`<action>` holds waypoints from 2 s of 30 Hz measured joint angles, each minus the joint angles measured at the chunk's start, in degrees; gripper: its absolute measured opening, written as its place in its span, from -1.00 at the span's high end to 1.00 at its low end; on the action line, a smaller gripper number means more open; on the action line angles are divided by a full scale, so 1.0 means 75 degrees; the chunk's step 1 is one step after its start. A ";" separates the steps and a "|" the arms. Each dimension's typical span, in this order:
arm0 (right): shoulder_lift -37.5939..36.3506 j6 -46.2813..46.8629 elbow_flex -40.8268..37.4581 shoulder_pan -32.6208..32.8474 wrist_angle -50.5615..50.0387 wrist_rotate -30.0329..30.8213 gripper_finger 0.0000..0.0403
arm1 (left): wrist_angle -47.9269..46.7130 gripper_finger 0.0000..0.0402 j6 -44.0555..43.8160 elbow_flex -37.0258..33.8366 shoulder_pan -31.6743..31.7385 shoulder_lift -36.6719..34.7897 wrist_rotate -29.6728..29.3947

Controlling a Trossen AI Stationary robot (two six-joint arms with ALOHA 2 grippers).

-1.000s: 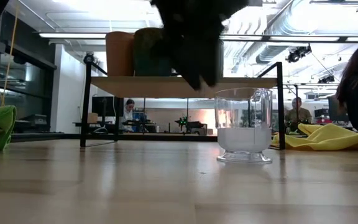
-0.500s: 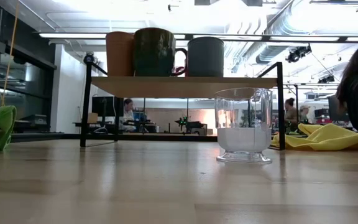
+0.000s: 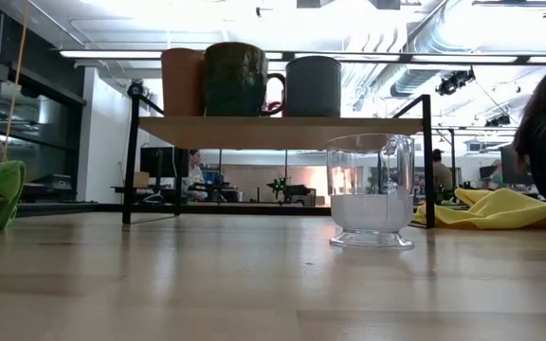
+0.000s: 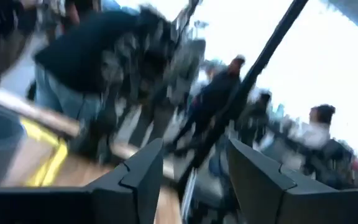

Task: Stack small to large cups/mugs on shelf
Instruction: Put the transparent mug on the shelf

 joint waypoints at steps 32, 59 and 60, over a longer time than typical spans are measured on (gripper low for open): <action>0.5071 0.5100 0.2951 -0.0279 -0.4653 -0.0426 0.41 | -0.1287 0.34 0.0137 -0.0421 -0.0026 -0.1310 -0.0279; 0.7285 0.8061 0.3538 -0.0382 -0.5328 -0.1419 0.34 | -0.1689 0.33 -0.0014 -0.0415 -0.0020 -0.1304 -0.0297; 0.7285 0.8049 0.3538 -0.0382 -0.5345 -0.1418 0.36 | -0.1695 0.33 -0.0017 -0.0415 -0.0020 -0.1304 -0.0297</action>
